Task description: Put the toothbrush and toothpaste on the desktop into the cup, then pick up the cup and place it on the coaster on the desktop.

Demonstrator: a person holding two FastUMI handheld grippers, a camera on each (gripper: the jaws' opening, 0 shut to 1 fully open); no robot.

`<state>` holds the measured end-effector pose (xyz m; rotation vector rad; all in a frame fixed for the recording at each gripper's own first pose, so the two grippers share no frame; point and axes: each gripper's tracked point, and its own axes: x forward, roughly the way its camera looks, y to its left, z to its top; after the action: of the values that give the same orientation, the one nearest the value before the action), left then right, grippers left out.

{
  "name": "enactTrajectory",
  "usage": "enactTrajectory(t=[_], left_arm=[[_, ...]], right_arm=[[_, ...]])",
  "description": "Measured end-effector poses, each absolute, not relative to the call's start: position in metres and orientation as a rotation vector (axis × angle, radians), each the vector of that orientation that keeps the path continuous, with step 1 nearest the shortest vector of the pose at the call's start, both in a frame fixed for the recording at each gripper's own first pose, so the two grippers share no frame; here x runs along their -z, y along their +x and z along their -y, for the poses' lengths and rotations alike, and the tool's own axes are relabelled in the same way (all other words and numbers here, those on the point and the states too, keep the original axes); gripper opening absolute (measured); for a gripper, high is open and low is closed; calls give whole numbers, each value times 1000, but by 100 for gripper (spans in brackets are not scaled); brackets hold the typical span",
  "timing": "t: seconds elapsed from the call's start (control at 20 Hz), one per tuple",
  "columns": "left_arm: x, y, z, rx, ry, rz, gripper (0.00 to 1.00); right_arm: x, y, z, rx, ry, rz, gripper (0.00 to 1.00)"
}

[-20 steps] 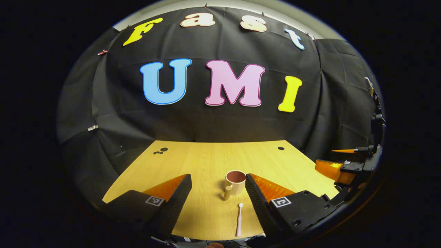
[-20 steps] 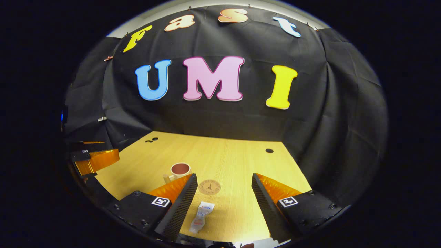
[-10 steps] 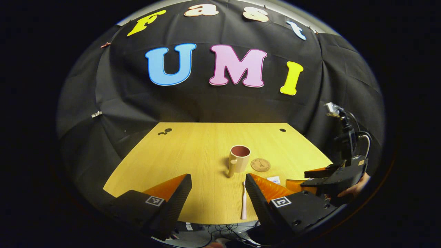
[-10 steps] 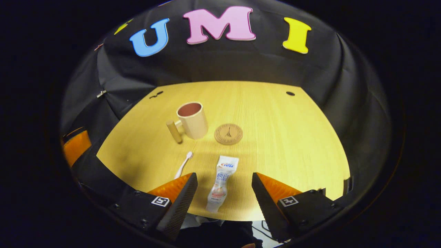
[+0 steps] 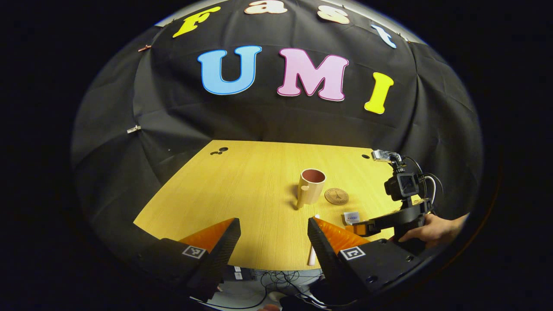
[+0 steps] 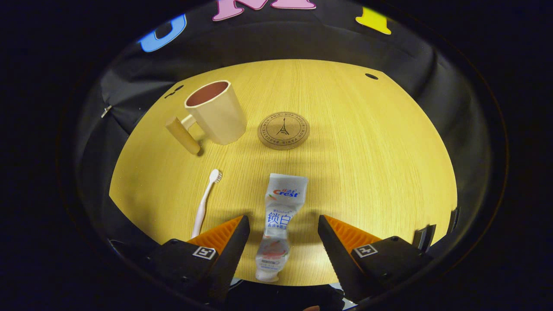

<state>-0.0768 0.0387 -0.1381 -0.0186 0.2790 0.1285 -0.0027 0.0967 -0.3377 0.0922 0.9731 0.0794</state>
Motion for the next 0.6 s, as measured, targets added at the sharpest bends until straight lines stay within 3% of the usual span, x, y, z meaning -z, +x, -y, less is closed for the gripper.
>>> enactTrajectory(t=[0.25, 0.3, 0.35, 0.45, 0.5, 0.6], left_arm=[[142, -70, -35, -135, -27, -290, 96], [142, -68, -33, -136, -29, -291, 96], [144, -65, -30, -137, -32, -295, 97], [146, -58, -25, -134, -36, -304, 97], [148, -57, -23, -133, -35, -308, 97], [150, -51, -17, -128, -35, -313, 97]], right_arm=[[350, -5, -107, -104, 36, -1053, 86], [356, -2, -106, -94, 19, -1061, 73], [355, -1, -106, -86, 13, -1068, 80], [359, 0, -101, -60, 32, -1097, 79], [355, -1, -99, -47, 39, -1099, 74], [357, 1, -89, -36, 59, -1104, 52]])
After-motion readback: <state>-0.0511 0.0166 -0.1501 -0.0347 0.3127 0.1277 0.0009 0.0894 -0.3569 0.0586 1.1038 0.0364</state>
